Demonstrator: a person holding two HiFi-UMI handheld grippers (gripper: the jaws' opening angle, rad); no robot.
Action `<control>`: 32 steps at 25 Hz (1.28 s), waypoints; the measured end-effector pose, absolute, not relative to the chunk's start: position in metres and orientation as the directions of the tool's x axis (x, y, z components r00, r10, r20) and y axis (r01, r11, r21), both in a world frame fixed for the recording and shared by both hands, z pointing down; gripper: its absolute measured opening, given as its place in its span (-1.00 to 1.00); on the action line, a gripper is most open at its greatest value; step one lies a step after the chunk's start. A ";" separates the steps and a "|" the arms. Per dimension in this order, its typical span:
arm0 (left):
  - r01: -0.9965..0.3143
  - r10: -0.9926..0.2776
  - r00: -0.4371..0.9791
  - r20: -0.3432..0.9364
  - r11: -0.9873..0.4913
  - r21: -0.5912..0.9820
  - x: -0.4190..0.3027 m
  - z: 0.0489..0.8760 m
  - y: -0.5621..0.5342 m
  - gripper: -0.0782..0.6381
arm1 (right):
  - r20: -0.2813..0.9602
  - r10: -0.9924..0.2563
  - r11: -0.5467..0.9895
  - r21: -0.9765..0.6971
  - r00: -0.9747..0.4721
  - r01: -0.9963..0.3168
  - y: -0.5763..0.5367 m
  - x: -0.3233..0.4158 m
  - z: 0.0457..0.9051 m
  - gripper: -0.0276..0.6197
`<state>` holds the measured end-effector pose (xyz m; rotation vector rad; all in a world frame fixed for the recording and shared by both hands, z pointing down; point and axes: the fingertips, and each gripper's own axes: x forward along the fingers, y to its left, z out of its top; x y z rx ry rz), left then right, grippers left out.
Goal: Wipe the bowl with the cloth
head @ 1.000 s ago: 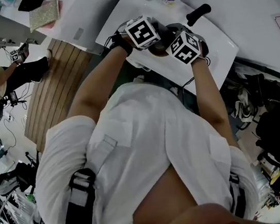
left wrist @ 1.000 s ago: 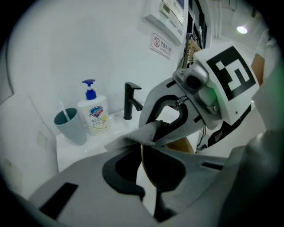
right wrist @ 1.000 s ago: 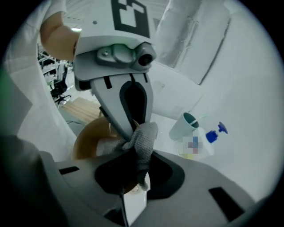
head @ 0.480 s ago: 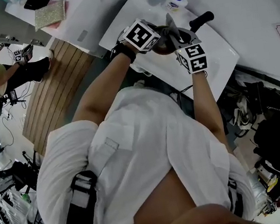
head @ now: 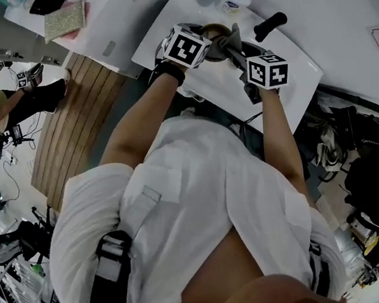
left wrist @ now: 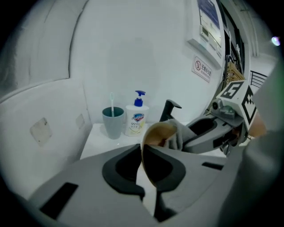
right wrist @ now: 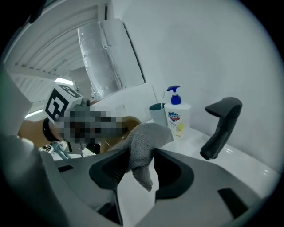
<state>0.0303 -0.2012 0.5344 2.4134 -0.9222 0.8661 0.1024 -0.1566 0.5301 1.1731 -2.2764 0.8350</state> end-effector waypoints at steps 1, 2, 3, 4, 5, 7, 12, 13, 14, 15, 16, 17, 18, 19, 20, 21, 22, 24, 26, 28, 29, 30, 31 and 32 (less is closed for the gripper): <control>-0.706 -0.461 0.602 0.652 -0.688 0.165 0.034 0.529 -0.201 -0.73 | 0.627 -0.555 0.452 -0.323 -0.546 -0.831 -0.158 0.100 0.532 -0.30; -0.713 -0.476 0.618 0.626 -0.675 0.190 0.037 0.523 -0.200 -0.73 | 0.630 -0.551 0.443 -0.335 -0.547 -0.831 -0.159 0.098 0.532 -0.30; -0.721 -0.492 0.632 0.599 -0.657 0.221 0.039 0.518 -0.198 -0.73 | 0.634 -0.553 0.430 -0.339 -0.541 -0.837 -0.161 0.098 0.532 -0.33; -0.727 -0.507 0.643 0.575 -0.640 0.248 0.041 0.514 -0.195 -0.71 | 0.642 -0.559 0.415 -0.331 -0.524 -0.848 -0.163 0.100 0.532 -0.48; -0.728 -0.515 0.651 0.557 -0.631 0.267 0.043 0.512 -0.192 -0.70 | 0.656 -0.565 0.402 -0.311 -0.500 -0.861 -0.167 0.104 0.532 -0.56; -0.708 -0.499 0.672 0.547 -0.650 0.277 0.049 0.513 -0.186 -0.65 | 0.696 -0.566 0.398 -0.238 -0.442 -0.886 -0.171 0.113 0.532 -0.66; -0.664 -0.486 0.657 0.576 -0.735 0.137 0.055 0.516 -0.185 -0.33 | 0.791 -0.534 0.528 0.034 -0.300 -0.848 -0.172 0.121 0.540 -0.76; -0.646 -0.474 0.649 0.595 -0.756 0.102 0.057 0.516 -0.185 -0.36 | 0.794 -0.531 0.553 0.062 -0.295 -0.831 -0.173 0.119 0.540 -0.76; -0.616 -0.453 0.644 0.616 -0.785 0.067 0.060 0.517 -0.185 -0.40 | 0.796 -0.528 0.575 0.077 -0.297 -0.814 -0.173 0.117 0.540 -0.76; -0.574 -0.422 0.641 0.641 -0.818 0.036 0.065 0.520 -0.183 -0.42 | 0.798 -0.520 0.596 0.084 -0.304 -0.798 -0.172 0.113 0.539 -0.76; -0.523 -0.382 0.637 0.670 -0.852 0.013 0.070 0.523 -0.180 -0.45 | 0.802 -0.508 0.619 0.088 -0.313 -0.780 -0.171 0.109 0.539 -0.76; -0.473 -0.342 0.626 0.700 -0.881 -0.007 0.074 0.527 -0.177 -0.51 | 0.808 -0.497 0.641 0.096 -0.317 -0.761 -0.169 0.105 0.538 -0.76; -0.435 -0.316 0.610 0.727 -0.900 -0.027 0.075 0.529 -0.174 -0.63 | 0.814 -0.488 0.661 0.109 -0.314 -0.743 -0.168 0.102 0.537 -0.76; -0.415 -0.309 0.593 0.744 -0.909 -0.047 0.075 0.531 -0.174 -0.69 | 0.817 -0.485 0.673 0.122 -0.311 -0.729 -0.167 0.100 0.535 -0.76; -0.413 -0.315 0.582 0.750 -0.909 -0.061 0.075 0.530 -0.176 -0.71 | 0.815 -0.488 0.675 0.126 -0.313 -0.727 -0.167 0.099 0.534 -0.76; -0.430 -0.328 0.581 0.745 -0.901 -0.061 0.074 0.528 -0.179 -0.71 | 0.805 -0.499 0.663 0.114 -0.322 -0.740 -0.169 0.099 0.531 -0.76; -0.463 -0.345 0.590 0.730 -0.885 -0.045 0.073 0.525 -0.182 -0.72 | 0.787 -0.516 0.636 0.089 -0.337 -0.766 -0.172 0.101 0.529 -0.76; -0.553 -0.391 0.618 0.682 -0.833 0.024 0.069 0.520 -0.189 -0.72 | 0.741 -0.562 0.551 0.006 -0.366 -0.834 -0.179 0.108 0.524 -0.76; -0.639 -0.449 0.645 0.618 -0.761 0.114 0.064 0.515 -0.196 -0.72 | 0.693 -0.607 0.453 -0.099 -0.388 -0.886 -0.181 0.113 0.521 -0.76; -0.703 -0.514 0.656 0.552 -0.683 0.200 0.061 0.510 -0.202 -0.69 | 0.654 -0.649 0.375 -0.170 -0.389 -0.911 -0.182 0.115 0.519 -0.76; -0.729 -0.546 0.651 0.527 -0.642 0.236 0.060 0.508 -0.203 -0.68 | 0.640 -0.668 0.346 -0.183 -0.379 -0.920 -0.181 0.116 0.519 -0.76; -0.751 -0.574 0.642 0.509 -0.603 0.267 0.058 0.508 -0.203 -0.67 | 0.630 -0.685 0.320 -0.191 -0.366 -0.928 -0.180 0.116 0.519 -0.76; -0.768 -0.596 0.630 0.498 -0.571 0.290 0.056 0.508 -0.203 -0.67 | 0.620 -0.699 0.296 -0.201 -0.356 -0.934 -0.179 0.117 0.520 -0.76; -0.780 -0.609 0.620 0.494 -0.549 0.301 0.053 0.510 -0.202 -0.67 | 0.612 -0.708 0.279 -0.215 -0.352 -0.936 -0.178 0.117 0.521 -0.76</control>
